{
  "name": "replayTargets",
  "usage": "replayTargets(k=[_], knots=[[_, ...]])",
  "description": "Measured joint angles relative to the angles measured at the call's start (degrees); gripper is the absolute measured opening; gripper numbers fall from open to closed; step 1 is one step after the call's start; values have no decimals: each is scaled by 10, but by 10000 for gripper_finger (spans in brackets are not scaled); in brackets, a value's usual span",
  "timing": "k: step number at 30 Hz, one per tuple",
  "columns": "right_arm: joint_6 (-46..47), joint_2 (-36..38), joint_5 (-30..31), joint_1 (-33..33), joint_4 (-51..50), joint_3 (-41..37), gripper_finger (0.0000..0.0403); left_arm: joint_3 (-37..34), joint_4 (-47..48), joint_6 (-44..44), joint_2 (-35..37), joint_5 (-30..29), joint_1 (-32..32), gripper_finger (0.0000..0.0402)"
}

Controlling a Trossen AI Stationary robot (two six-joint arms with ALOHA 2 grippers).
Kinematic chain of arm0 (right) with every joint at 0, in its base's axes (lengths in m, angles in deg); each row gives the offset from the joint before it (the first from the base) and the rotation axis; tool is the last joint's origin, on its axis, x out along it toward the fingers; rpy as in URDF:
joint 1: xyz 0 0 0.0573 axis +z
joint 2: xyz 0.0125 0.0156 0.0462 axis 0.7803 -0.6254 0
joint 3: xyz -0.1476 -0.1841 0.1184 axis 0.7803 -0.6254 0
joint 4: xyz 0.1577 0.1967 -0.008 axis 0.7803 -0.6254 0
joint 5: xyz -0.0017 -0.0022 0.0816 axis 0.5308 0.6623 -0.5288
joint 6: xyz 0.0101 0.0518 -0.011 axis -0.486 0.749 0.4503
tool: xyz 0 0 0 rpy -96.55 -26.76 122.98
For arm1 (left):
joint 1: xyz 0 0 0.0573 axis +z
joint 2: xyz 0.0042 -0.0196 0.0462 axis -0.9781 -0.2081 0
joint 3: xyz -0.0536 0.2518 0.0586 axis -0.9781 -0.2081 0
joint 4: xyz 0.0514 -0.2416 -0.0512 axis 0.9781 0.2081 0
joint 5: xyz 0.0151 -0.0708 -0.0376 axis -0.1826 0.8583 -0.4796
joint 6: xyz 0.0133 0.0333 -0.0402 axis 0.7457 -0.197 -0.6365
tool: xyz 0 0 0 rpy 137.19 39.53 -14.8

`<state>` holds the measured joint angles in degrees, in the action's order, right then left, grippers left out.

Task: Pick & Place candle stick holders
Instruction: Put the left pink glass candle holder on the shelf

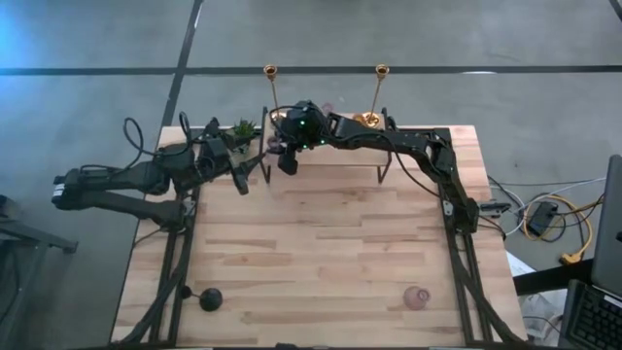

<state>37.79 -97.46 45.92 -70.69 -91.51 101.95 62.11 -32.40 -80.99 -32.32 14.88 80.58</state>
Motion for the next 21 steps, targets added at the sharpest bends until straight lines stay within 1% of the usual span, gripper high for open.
replayTargets(k=[6, 13, 15, 18, 21], knots=[[5, -13, 6, 4, -1, 0, 118, 0, 0, 0, 0, 0, 0, 263], [12, -10, 69, 23, -11, 0, 118, 0, 0, 6, 0, 0, 0, 263], [24, -10, 90, 27, -11, 0, 118, 0, 0, 9, 0, 0, 0, 263], [48, -10, 99, 28, -13, 0, 118, 0, 1, 9, 0, 0, 0, 263], [71, -10, 128, 29, -12, 0, 118, 0, 5, 9, 0, 0, 0, 263]])
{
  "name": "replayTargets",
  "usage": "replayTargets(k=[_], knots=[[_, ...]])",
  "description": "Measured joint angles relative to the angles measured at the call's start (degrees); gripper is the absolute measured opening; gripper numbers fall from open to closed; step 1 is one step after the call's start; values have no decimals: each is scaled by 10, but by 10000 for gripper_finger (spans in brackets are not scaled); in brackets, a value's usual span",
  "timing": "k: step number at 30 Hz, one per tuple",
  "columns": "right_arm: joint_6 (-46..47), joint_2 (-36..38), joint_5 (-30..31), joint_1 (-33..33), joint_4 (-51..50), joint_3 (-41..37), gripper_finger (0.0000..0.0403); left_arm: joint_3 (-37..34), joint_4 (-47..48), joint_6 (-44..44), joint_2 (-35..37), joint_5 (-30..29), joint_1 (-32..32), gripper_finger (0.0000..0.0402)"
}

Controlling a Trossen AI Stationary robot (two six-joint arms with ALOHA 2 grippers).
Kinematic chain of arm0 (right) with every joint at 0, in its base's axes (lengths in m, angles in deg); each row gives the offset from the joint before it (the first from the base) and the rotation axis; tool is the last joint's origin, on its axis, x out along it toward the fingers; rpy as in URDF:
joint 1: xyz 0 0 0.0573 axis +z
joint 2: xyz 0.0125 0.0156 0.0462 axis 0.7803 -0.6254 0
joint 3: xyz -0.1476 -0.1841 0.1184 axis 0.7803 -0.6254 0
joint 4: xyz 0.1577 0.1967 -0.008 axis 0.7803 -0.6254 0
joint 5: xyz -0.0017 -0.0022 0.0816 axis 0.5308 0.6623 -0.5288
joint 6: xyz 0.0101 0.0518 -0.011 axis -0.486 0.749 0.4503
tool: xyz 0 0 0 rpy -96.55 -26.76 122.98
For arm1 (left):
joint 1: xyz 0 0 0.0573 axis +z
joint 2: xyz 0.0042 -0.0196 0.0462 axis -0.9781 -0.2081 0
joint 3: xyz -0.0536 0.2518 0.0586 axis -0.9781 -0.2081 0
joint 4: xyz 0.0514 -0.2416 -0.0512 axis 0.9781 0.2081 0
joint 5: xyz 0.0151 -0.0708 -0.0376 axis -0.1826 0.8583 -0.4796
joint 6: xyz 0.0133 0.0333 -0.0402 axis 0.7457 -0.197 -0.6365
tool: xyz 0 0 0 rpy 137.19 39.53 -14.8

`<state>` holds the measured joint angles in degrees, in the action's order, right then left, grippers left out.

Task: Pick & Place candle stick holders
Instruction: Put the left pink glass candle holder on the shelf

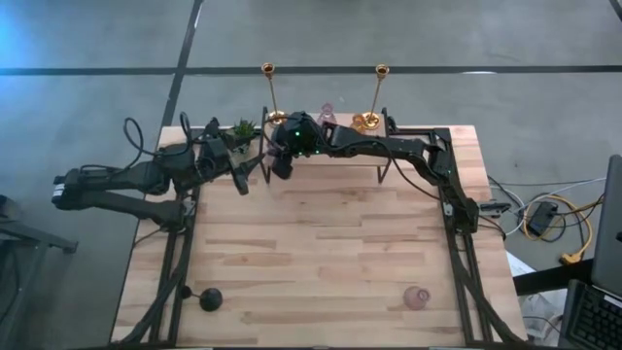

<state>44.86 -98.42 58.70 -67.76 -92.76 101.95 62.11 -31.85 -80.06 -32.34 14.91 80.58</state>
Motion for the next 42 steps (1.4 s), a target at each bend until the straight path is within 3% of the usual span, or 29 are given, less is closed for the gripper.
replayTargets(k=[11, 22, 27, 31, 42], knots=[[69, 0, 38, 1, 13, 0, 118, 0, 5, 0, 0, 0, 0, 263], [82, 0, 39, 1, 17, 0, 119, 0, 5, -1, 0, 2, 0, 263], [82, 0, 39, 1, 20, 0, 190, 0, 5, -1, 0, 4, 0, 263], [81, 1, 39, 1, 19, 0, 211, 0, 5, -2, 0, 5, 0, 263], [57, 6, 39, 5, 19, 0, 191, 0, 5, -5, 0, 5, 0, 263]])
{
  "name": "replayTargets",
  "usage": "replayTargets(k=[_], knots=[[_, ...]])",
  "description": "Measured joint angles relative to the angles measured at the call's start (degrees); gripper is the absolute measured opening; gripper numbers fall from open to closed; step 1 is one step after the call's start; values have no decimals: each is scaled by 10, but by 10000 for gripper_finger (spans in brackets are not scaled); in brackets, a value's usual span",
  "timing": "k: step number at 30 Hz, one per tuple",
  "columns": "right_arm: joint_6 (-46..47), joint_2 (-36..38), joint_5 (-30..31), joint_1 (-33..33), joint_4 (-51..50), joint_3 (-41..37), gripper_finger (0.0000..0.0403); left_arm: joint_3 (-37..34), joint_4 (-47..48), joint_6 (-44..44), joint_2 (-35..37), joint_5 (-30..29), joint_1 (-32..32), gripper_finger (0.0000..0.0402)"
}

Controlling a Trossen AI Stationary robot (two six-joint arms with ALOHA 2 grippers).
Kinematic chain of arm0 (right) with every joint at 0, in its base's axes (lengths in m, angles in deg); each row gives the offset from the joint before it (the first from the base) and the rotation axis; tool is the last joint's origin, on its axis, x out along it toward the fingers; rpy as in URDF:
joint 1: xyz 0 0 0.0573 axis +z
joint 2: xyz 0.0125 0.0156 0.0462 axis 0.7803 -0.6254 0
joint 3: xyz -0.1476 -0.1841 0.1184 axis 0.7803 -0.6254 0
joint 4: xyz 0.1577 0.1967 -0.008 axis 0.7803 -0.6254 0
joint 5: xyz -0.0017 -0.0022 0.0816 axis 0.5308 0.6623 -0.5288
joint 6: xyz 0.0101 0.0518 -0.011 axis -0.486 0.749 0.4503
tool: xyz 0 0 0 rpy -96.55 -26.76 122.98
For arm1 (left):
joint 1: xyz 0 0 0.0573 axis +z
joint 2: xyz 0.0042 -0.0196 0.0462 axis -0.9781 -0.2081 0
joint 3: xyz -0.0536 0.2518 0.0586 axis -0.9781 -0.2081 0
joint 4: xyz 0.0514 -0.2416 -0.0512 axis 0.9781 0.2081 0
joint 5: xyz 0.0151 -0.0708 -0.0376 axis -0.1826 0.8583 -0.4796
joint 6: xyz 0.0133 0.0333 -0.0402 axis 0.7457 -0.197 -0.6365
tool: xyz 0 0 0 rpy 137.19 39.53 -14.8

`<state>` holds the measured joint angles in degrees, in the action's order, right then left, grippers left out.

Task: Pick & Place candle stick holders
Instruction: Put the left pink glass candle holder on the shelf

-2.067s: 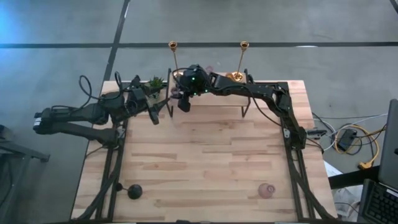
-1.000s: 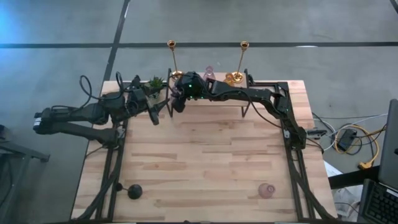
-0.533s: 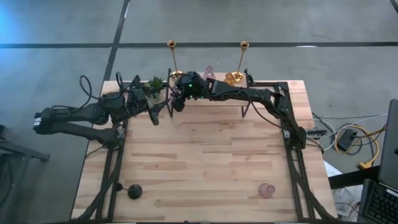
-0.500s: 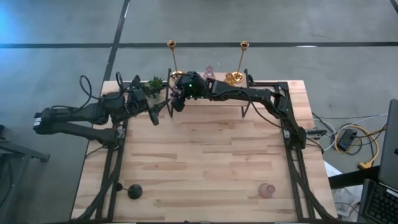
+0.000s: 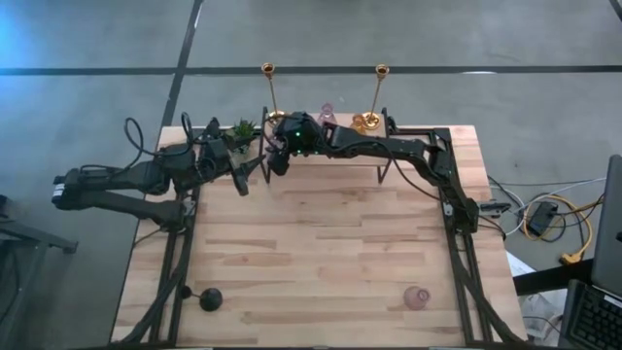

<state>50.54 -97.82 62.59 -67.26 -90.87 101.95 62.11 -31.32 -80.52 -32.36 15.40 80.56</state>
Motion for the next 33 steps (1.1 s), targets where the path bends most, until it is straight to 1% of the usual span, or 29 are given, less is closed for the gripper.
replayTargets(k=[9, 20, 33], knots=[[-19, 7, 1, 0, 14, 0, 177, 0, 0, 0, 0, 0, 0, 263], [-24, 8, 1, 0, 24, 0, 177, 0, 0, 0, 0, 0, 0, 263], [-27, 8, 1, 0, 7, 0, 176, 0, 0, -2, 0, 1, 0, 263]])
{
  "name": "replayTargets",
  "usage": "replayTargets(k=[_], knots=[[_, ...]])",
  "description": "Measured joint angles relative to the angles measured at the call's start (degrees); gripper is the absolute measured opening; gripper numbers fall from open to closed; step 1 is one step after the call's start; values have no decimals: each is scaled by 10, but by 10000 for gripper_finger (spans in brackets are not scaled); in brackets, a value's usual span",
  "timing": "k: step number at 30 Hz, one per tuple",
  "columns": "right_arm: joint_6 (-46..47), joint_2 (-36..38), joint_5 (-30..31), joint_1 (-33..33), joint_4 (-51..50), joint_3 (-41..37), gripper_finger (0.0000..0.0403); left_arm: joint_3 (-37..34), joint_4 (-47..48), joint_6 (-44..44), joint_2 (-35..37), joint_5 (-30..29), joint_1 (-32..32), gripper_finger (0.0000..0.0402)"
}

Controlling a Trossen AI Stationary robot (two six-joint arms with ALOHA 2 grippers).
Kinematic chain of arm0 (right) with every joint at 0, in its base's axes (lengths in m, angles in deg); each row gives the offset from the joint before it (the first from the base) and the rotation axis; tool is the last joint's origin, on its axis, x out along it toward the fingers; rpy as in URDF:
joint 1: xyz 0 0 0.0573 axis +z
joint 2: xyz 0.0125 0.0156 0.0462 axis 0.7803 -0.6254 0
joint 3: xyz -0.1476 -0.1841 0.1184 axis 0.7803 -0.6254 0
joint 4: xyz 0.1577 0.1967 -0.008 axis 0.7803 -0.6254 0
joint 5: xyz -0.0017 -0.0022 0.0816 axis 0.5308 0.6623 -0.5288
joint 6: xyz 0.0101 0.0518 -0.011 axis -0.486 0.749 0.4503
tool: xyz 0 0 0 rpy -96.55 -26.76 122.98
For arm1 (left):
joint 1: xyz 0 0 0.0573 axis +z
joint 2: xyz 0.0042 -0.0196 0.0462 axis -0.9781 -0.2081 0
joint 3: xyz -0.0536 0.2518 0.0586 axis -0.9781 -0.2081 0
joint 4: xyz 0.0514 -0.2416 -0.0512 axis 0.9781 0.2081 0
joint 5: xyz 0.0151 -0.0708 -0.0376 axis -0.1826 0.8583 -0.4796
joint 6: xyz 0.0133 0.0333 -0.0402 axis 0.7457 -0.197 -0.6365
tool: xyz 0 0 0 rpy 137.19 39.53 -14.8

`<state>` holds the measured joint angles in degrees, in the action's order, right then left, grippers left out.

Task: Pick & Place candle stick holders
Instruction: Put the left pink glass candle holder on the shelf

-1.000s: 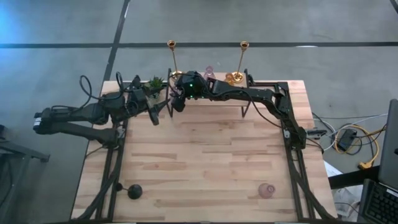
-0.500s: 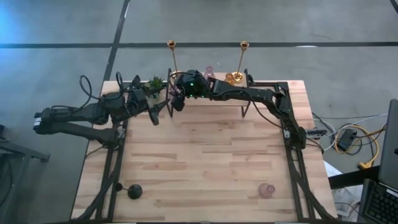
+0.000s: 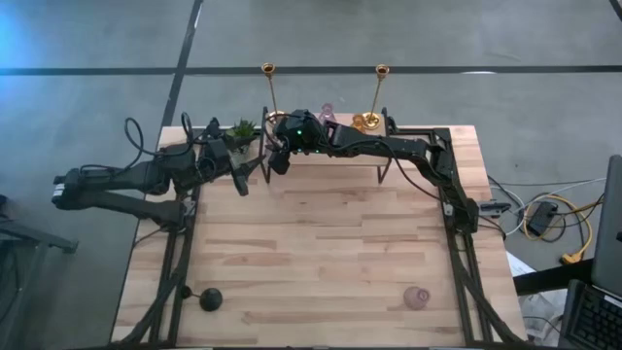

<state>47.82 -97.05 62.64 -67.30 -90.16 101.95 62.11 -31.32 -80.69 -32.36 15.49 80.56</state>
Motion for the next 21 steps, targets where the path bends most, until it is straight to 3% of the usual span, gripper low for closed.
replayTargets(k=[21], knots=[[-31, 0, 16, 0, 1, -1, 257, 0, 0, -6, 0, 12, 0, 263]])
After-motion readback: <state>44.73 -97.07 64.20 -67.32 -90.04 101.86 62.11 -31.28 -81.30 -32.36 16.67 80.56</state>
